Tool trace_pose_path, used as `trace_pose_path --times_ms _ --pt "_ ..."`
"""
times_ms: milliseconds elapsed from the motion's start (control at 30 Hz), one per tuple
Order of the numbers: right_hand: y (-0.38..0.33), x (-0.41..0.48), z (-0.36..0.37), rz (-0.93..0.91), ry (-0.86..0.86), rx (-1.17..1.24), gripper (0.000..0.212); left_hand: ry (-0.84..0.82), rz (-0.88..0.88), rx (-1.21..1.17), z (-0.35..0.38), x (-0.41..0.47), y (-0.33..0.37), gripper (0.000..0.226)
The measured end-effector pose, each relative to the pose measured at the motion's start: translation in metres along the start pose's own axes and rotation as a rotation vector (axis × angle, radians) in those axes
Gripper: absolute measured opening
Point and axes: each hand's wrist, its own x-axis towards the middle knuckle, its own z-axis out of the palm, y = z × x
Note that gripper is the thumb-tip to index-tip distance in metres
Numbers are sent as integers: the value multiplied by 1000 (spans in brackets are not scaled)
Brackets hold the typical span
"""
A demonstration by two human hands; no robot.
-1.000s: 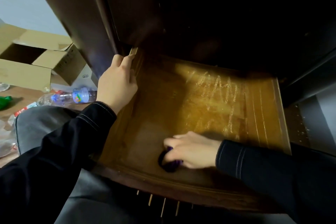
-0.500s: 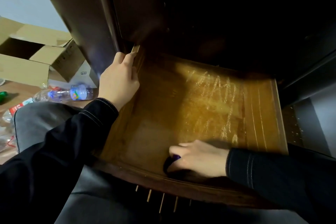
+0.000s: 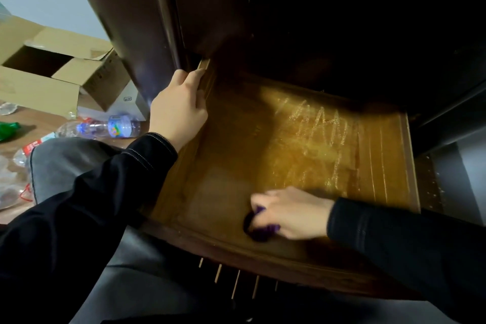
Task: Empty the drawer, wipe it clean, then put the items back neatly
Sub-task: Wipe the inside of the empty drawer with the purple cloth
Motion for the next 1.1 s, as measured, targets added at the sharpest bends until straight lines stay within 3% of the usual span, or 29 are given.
trace_pose_path --times_ms 100,233,400,567,667,800,1000,1100 --pt "-4 -17 10 -17 -83 0 59 -2 -6 3 -1 1 0 47" --pt "-9 13 -11 -9 -28 -33 44 -2 -4 8 -1 1 1 47" --pt "-21 40 -22 18 54 -46 47 -8 -17 -7 0 1 -2 47" --pt "-10 -12 2 11 -142 -11 47 -6 -23 -54 3 1 -3 48" --pt "-6 -27 4 56 -172 15 55 -1 -42 -97 3 3 -4 49" --pt "-21 12 -7 8 -130 -57 37 -5 -56 -132 6 2 -4 50" --pt "-46 113 -33 -30 30 -80 46 -26 -75 -157 3 3 -3 51" --pt "-52 117 -35 -1 65 -80 45 -41 -85 -155 1 3 -3 52"
